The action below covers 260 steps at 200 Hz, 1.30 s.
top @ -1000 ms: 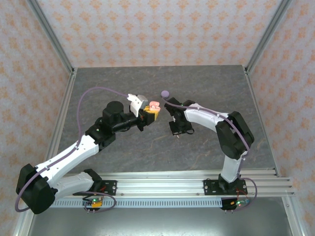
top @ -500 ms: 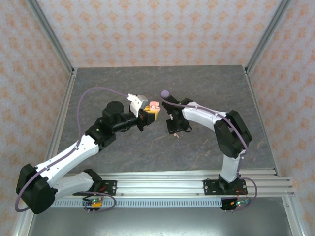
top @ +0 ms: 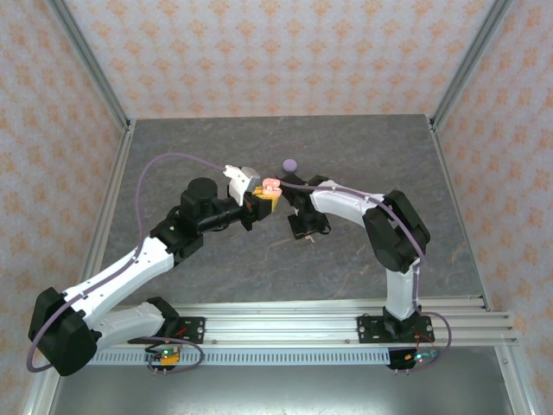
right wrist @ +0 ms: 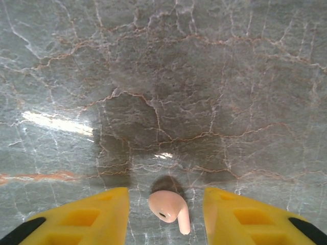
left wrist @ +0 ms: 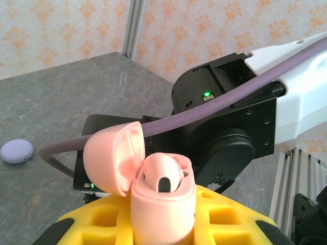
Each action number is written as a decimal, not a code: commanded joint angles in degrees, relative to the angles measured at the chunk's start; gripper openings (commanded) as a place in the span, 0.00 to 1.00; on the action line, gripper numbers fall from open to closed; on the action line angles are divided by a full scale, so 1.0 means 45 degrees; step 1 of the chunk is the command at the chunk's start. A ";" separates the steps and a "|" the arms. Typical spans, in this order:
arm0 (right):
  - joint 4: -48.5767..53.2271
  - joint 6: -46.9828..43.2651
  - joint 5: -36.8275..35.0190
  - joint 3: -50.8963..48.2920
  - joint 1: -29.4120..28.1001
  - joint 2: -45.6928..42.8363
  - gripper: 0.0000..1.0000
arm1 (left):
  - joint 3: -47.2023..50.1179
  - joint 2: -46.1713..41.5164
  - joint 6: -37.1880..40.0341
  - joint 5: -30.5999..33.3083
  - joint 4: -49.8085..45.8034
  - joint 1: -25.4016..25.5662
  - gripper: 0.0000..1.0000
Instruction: Insert the wireless bluetooth earbuds into the charging case
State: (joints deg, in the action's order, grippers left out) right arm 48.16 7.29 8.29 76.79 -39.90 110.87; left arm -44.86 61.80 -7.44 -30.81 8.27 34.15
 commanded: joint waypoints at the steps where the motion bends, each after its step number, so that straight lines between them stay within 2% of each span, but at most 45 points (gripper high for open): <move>1: 0.0494 -0.0194 -0.0517 0.0320 -0.0117 0.0271 0.42 | -0.0387 0.0036 0.0056 0.0089 0.0072 0.0126 0.15; 72: 0.0651 -0.0236 -0.0728 0.0446 -0.0157 0.0593 0.32 | -0.0435 0.0052 0.0074 0.0089 0.0037 0.0126 0.15; 160: 0.0880 -0.0155 -0.0945 0.0137 -0.0157 0.0372 0.28 | -0.0566 0.0210 0.0044 0.0049 0.0016 0.0126 0.15; 260: 0.1055 -0.0022 -0.1116 -0.0078 -0.0062 -0.0048 0.32 | -0.0608 0.0261 -0.0036 0.0012 0.0069 0.0126 0.15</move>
State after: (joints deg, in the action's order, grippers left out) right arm 49.10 6.81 6.74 77.67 -40.58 112.64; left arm -45.71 62.70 -7.46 -30.81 8.25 34.15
